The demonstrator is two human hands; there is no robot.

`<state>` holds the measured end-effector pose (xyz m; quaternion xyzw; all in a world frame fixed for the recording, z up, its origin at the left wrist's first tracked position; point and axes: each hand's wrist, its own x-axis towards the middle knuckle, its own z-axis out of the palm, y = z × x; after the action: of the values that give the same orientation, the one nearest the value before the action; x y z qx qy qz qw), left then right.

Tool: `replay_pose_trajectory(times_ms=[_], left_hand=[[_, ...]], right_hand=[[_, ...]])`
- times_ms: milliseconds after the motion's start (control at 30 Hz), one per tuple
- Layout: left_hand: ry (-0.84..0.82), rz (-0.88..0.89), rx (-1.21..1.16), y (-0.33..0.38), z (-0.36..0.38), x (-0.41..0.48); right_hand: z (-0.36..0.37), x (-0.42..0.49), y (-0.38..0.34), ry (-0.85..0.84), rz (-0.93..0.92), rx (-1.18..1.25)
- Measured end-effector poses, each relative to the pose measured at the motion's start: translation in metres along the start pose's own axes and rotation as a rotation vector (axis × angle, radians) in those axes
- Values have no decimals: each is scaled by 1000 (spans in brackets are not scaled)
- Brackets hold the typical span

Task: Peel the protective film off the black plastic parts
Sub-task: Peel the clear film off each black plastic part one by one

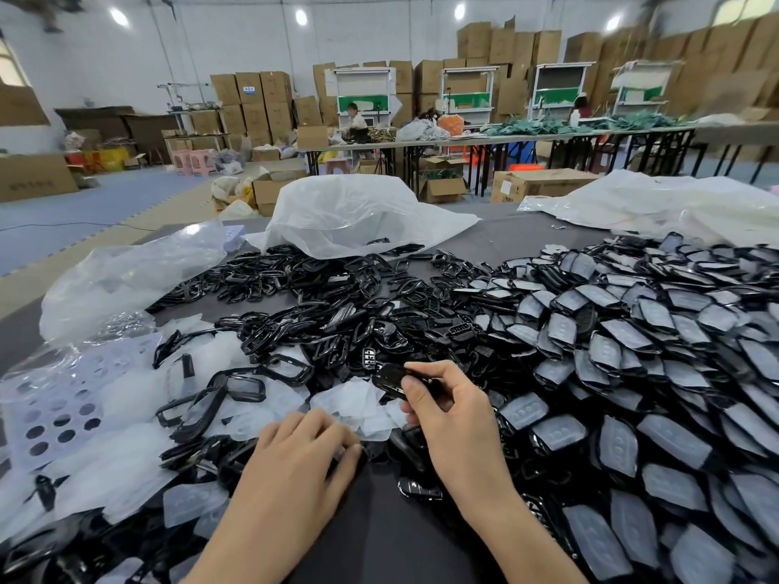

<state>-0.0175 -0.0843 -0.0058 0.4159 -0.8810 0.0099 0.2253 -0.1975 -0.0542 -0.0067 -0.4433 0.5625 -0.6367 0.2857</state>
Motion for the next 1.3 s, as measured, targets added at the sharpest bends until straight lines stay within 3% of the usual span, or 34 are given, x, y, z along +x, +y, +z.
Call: replay_pose_trajectory(times_ms=[200,333,433,600,733,933,1100,1300], left_hand=[[197,-222,-306,7,-4,3],[311,-364,-665,16,-12,7],[264,-389,-863,18,-9,9],[243,-412,-1033,20,-8,10],[220,-383,-1005,18,-5,9],[165,-280,-925,22,-3,7],[261,-220,-792,25,-3,8],[178,-214,-825,26,-3,6]], right_hand=[[0,2,-8,-18,46,166],[4,-2,-14,-244,105,321],[12,-8,-13,-368,107,366],[9,-6,-9,-343,122,367],[6,-3,-9,-304,131,334],[2,3,-10,-197,236,565],[-2,7,-11,-78,247,477],[-1,3,-12,-109,236,441]])
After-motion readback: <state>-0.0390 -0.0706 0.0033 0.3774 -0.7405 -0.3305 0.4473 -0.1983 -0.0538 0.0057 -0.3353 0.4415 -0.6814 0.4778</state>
